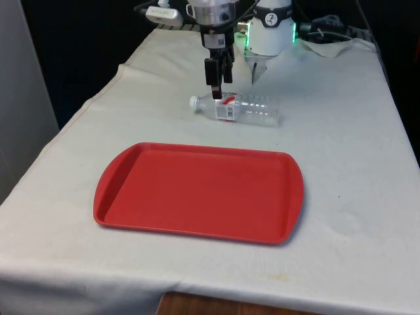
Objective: Place the bottle upright on the tray.
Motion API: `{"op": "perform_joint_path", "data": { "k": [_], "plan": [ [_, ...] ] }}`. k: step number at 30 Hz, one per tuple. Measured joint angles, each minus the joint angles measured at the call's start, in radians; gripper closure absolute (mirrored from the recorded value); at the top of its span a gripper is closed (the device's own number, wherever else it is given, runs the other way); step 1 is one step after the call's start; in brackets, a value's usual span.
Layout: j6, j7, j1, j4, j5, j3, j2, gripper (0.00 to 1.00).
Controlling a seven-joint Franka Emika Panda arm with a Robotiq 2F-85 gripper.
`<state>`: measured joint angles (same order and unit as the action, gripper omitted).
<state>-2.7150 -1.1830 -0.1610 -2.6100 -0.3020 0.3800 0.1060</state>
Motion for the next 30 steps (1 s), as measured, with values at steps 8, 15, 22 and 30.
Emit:
{"op": "perform_joint_path", "data": {
  "k": [8, 15, 22, 30],
  "plan": [
    [0.016, 0.066, 0.0, 0.002, -0.077, 0.0, 0.006, 0.0],
    [0.016, 0.081, -0.001, 0.008, -0.105, -0.003, 0.028, 0.0],
    [0.026, 0.152, -0.001, 0.022, -0.194, -0.003, 0.055, 0.0],
    [0.056, 0.246, 0.003, 0.038, -0.291, 0.007, 0.067, 0.0]
  ]
}}
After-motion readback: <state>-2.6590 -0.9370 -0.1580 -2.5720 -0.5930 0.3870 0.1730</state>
